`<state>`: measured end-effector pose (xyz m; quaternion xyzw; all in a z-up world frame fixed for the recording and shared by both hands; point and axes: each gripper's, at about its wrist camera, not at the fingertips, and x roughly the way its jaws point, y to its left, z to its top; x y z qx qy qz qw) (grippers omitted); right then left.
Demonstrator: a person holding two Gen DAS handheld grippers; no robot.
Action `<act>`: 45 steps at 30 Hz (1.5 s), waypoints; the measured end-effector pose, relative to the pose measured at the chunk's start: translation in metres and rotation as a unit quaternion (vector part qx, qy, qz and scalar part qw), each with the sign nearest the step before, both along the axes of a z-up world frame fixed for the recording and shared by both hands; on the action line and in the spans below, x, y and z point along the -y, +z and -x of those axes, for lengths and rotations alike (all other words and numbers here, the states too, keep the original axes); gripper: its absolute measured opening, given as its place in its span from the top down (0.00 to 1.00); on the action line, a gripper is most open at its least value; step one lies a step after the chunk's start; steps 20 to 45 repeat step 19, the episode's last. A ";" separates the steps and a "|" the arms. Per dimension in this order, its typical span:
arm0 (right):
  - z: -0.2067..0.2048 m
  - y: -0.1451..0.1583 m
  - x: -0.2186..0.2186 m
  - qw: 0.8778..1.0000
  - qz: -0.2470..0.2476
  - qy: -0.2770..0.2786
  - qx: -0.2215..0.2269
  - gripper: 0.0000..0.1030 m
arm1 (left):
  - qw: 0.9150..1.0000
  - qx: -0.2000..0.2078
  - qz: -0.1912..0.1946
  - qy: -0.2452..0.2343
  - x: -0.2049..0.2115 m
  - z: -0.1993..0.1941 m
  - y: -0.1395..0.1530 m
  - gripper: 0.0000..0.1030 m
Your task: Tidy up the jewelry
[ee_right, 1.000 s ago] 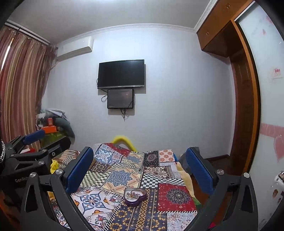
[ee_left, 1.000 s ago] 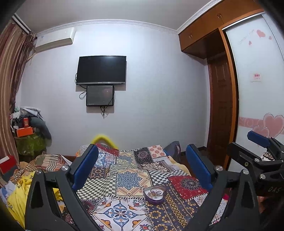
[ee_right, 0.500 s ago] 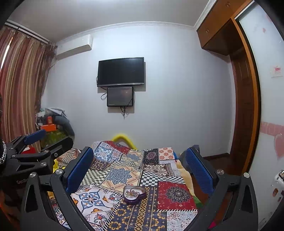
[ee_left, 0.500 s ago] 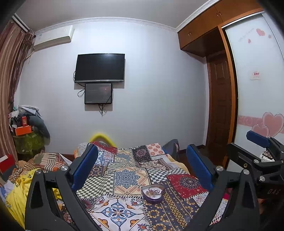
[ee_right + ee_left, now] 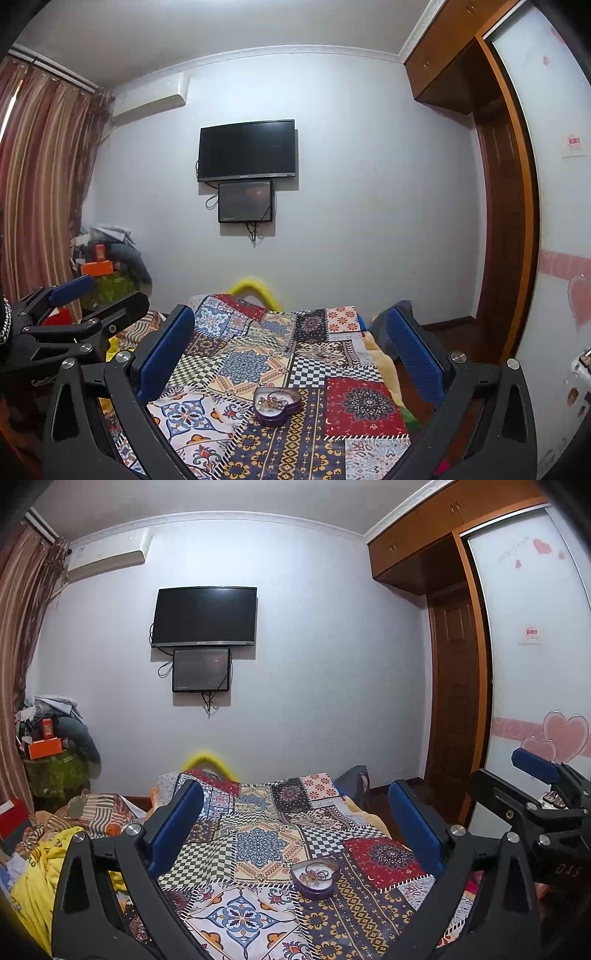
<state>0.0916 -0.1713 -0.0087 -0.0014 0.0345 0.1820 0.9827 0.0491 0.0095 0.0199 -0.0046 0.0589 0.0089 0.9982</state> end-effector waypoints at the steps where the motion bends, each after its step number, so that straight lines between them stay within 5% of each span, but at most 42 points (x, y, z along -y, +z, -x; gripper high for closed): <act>1: 0.000 0.000 0.000 1.000 0.000 -0.001 0.000 0.00 | 1.000 0.000 0.000 0.000 0.000 0.000 0.000 0.02; 45: -0.005 -0.003 0.000 1.000 -0.005 -0.005 -0.008 0.00 | 1.000 0.002 0.001 -0.004 -0.002 -0.002 -0.004 0.00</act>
